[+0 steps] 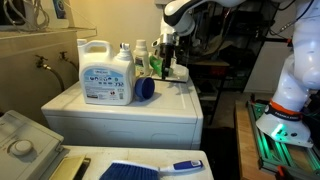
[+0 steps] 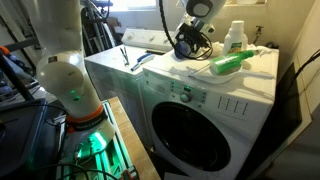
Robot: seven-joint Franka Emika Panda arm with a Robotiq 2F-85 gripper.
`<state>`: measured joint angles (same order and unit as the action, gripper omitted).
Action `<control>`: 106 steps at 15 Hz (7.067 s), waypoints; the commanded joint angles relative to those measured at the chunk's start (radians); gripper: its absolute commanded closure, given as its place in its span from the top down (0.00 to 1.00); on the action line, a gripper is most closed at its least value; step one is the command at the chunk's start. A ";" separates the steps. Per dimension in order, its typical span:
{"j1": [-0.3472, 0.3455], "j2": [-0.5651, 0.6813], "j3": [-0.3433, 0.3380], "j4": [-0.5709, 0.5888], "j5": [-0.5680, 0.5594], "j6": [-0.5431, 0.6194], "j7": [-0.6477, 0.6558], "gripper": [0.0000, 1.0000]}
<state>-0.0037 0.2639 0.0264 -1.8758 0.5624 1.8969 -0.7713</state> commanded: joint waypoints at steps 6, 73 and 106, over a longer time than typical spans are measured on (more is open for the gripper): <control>-0.026 0.096 0.081 0.095 0.001 0.105 -0.271 1.00; 0.625 0.289 0.249 0.343 -1.847 -0.646 0.368 0.02; 0.746 0.577 0.200 0.272 -2.283 -0.766 0.758 0.02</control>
<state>0.7245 0.8150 0.2461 -1.5992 -1.6755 1.1661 -0.0543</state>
